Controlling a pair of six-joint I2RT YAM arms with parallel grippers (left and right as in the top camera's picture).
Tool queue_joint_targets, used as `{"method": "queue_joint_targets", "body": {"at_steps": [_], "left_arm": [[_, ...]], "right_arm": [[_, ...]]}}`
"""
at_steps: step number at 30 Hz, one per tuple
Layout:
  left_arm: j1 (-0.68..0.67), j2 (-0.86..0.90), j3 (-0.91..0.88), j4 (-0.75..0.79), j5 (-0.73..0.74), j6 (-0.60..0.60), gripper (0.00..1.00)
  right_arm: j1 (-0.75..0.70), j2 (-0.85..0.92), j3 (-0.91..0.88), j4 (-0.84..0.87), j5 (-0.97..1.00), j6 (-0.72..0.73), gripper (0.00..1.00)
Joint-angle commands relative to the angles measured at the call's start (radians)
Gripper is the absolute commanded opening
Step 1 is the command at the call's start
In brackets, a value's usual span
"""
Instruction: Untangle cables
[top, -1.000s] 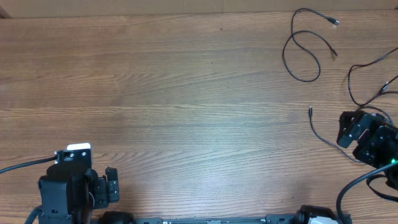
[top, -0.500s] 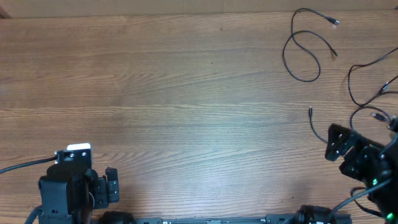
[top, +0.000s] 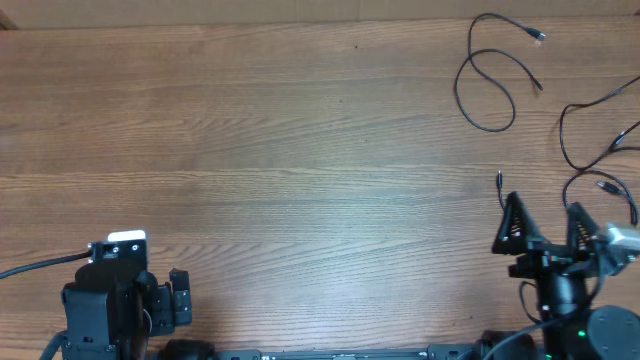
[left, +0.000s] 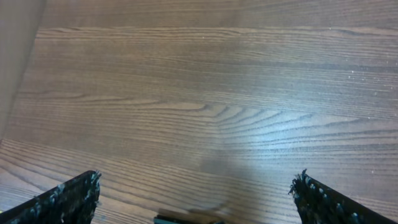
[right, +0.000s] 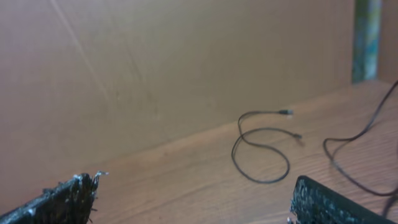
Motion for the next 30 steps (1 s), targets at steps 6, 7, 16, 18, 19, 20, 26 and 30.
{"method": "queue_joint_targets", "body": {"at_steps": [6,7,16,18,19,20,26,30], "left_arm": [[0.005,-0.006,0.009,0.004,-0.007,0.001,0.99],[0.005,-0.006,0.009,0.004,-0.007,0.001,1.00],[0.005,-0.006,0.009,0.004,-0.007,0.001,1.00],[0.005,-0.006,0.009,0.004,-0.007,0.001,1.00],[0.005,-0.006,0.009,0.004,-0.007,0.001,0.99],[0.005,-0.006,0.009,0.004,-0.007,0.001,1.00],[0.005,-0.006,0.009,0.004,-0.007,0.001,0.99],[0.005,-0.006,0.009,0.004,-0.007,0.001,1.00]], "right_arm": [[0.008,-0.145,-0.279,0.266,-0.090,-0.003,1.00],[0.008,-0.145,-0.307,0.300,-0.097,-0.003,1.00],[0.010,-0.145,-0.517,0.570,-0.111,-0.003,1.00],[0.010,-0.146,-0.541,0.591,-0.110,-0.003,1.00],[0.010,-0.145,-0.550,0.598,-0.110,-0.003,1.00],[0.010,-0.145,-0.559,0.605,-0.109,-0.003,1.00],[0.011,-0.145,-0.581,0.576,-0.085,-0.004,1.00],[0.012,-0.146,-0.581,0.489,-0.054,-0.004,1.00]]}}
